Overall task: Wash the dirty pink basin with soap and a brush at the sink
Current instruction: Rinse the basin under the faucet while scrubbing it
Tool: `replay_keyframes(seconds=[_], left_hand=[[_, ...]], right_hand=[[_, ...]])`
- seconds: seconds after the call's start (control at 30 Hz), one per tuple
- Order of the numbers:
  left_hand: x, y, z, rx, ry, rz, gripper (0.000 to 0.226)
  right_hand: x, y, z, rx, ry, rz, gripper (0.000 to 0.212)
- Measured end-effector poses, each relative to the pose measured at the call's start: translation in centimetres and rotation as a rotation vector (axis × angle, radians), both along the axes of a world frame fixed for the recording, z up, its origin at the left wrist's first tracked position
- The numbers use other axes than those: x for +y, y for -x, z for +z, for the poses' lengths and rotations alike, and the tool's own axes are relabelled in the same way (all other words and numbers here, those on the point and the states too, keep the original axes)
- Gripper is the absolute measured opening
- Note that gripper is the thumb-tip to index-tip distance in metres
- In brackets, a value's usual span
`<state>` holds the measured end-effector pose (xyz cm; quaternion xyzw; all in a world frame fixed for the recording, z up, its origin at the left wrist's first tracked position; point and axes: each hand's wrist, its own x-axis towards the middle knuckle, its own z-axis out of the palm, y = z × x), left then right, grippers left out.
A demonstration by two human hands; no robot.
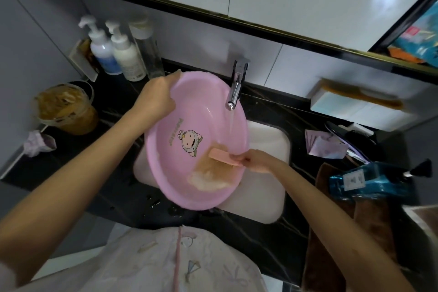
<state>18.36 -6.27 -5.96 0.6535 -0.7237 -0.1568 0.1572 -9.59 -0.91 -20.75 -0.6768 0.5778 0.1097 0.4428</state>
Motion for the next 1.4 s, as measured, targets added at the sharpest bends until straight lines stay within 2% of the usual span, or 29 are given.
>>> replay_keyframes(seconds=[0.1,0.27,0.4,0.47,0.57,0.63,0.73,0.8,0.97,1.07,1.27,1.4], left_hand=[[-0.4,-0.3,0.3,0.015,-0.059,-0.026,0.077],[-0.7,0.4,1.4,0.000,-0.070,-0.052,0.072],[-1.3,0.7,1.7,-0.032,-0.083,-0.056,0.072],[-1.4,0.7,1.7,-0.051,-0.095,-0.046,0.073],[-1.4,0.9,1.8,-0.057,-0.106,-0.042,0.074],[-1.2,0.9,2.0,-0.051,-0.096,-0.056,0.071],[-1.0,1.1,2.1,-0.048,-0.074,-0.073,0.065],[-1.0,1.1,2.1,-0.054,-0.068,-0.071,0.065],[-1.1,0.8,1.6,-0.042,-0.052,-0.055,0.070],[-1.1,0.9,1.4,-0.017,-0.024,-0.047,0.066],[-1.2,0.8,1.2,0.015,-0.008,-0.061,0.062],[-1.2,0.7,0.9,0.019,0.002,-0.063,0.062]], right_hand=[[-2.3,0.4,0.6,0.145,0.137,0.106,0.037],[-7.5,0.3,3.6,0.388,0.520,0.347,0.044],[-9.0,0.4,5.6,0.440,0.680,0.413,0.042],[-8.7,0.7,5.1,0.432,0.594,0.396,0.042],[-7.5,0.8,3.8,0.406,0.319,0.406,0.043],[-7.4,0.7,3.8,0.405,0.336,0.409,0.043],[-7.7,0.5,4.5,0.450,0.551,0.381,0.045],[-7.1,0.4,4.4,0.438,0.612,0.348,0.046],[-3.8,0.5,2.7,0.391,0.398,0.293,0.045],[-1.8,0.3,1.6,0.370,0.301,0.240,0.042],[3.2,-2.3,0.3,0.070,0.042,0.007,0.032],[4.9,-4.9,1.8,-0.034,-0.045,-0.085,0.039]])
